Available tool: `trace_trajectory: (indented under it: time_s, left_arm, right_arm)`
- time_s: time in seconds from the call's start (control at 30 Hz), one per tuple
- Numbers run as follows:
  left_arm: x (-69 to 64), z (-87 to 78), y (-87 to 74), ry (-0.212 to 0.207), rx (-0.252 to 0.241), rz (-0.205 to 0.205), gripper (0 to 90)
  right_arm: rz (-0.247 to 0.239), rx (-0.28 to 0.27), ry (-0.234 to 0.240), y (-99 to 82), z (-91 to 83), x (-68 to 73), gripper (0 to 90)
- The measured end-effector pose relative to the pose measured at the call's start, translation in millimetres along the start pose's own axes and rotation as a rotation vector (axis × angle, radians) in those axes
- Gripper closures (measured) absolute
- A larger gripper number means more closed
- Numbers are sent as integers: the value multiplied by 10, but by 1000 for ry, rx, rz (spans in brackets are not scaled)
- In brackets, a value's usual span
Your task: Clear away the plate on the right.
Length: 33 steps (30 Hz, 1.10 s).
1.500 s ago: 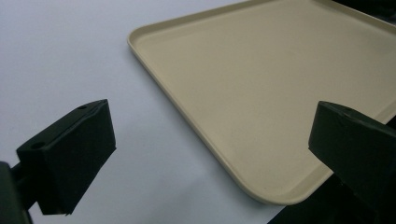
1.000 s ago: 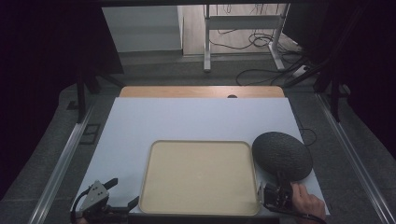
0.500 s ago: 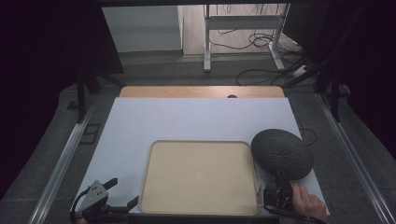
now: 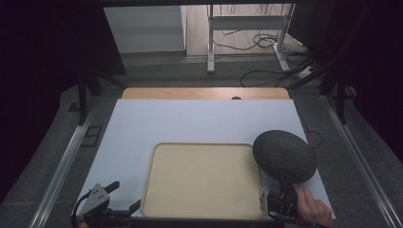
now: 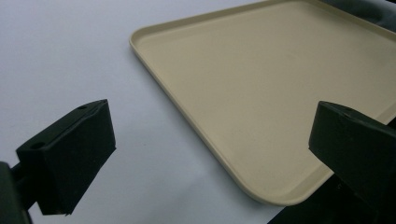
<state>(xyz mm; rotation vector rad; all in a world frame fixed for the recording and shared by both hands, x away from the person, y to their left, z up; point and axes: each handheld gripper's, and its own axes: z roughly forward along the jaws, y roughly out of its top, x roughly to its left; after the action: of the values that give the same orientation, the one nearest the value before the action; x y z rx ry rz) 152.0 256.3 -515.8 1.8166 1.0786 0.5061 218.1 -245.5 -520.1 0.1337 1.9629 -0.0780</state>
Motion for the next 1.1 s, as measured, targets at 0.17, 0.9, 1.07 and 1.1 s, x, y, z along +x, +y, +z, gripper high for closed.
trace_trajectory:
  time_s: [0.17,0.9,1.07,1.1]
  left_arm:
    - [2,2,0,-1,0,-3,2]
    - [14,0,-2,-1,-2,-15,0]
    - [18,1,-2,-2,-3,-18,0]
    - [18,1,-2,-2,-3,-18,0]
  right_arm:
    - [-9,-23,-12,49,-52,-9,833]
    - [-55,-139,-12,367,-235,17,832]
    - [-56,-179,-12,441,-263,24,832]
    - [-51,-181,-20,452,-267,34,832]
